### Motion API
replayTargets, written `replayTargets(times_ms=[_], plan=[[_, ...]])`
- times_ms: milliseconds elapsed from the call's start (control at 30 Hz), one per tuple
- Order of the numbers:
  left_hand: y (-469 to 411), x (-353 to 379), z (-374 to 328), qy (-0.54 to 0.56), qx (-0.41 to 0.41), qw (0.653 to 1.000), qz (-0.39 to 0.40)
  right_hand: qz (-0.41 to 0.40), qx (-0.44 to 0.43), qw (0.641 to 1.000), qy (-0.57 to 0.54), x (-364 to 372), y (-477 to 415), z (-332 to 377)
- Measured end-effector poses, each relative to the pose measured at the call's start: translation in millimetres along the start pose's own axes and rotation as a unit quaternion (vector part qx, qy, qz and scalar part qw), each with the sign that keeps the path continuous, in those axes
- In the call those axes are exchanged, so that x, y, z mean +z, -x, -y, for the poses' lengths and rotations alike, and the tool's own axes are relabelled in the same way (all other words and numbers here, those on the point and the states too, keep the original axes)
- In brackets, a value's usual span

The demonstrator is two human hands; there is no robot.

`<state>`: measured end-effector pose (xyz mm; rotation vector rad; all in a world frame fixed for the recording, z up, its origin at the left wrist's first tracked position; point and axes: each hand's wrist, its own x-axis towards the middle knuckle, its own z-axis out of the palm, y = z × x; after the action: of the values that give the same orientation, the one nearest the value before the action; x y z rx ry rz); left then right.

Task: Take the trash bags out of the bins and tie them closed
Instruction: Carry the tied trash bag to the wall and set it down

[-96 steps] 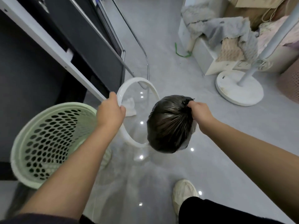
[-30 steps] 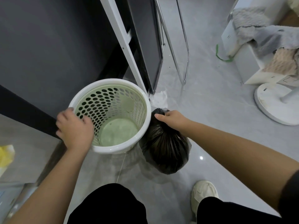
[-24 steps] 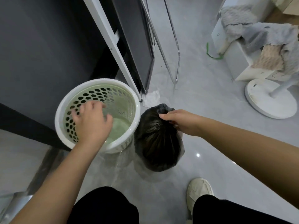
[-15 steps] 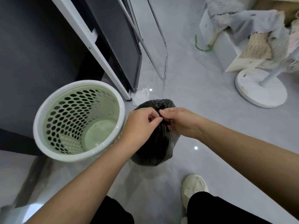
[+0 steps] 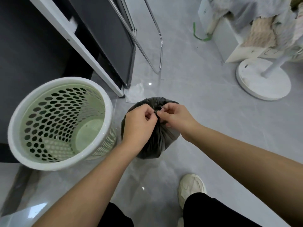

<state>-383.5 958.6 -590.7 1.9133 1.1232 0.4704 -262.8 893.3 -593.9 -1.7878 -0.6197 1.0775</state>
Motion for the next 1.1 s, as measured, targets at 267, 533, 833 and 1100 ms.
replayTargets(times_ms=[267,533,833,1100], plan=[[-14.7,19.5,-9.9,-0.003,-0.003,1.0,0.028,-0.012,-0.026,1.0,0.011,-23.7,-9.7,-5.7],[-21.0,0.7,-94.9,0.0,0.022,0.999,0.048,-0.005,0.02,0.999,0.024,-71.1,18.2,69.0],[-2.4,-77.7,-278.2,-0.009,0.025,0.997,0.074,-0.019,0.075,0.997,-0.019,-150.8,94.6,223.0],[40.1,-148.4,-444.8,-0.103,0.11,0.981,0.125,-0.111,-0.084,0.942,0.306,-206.9,195.5,332.7]])
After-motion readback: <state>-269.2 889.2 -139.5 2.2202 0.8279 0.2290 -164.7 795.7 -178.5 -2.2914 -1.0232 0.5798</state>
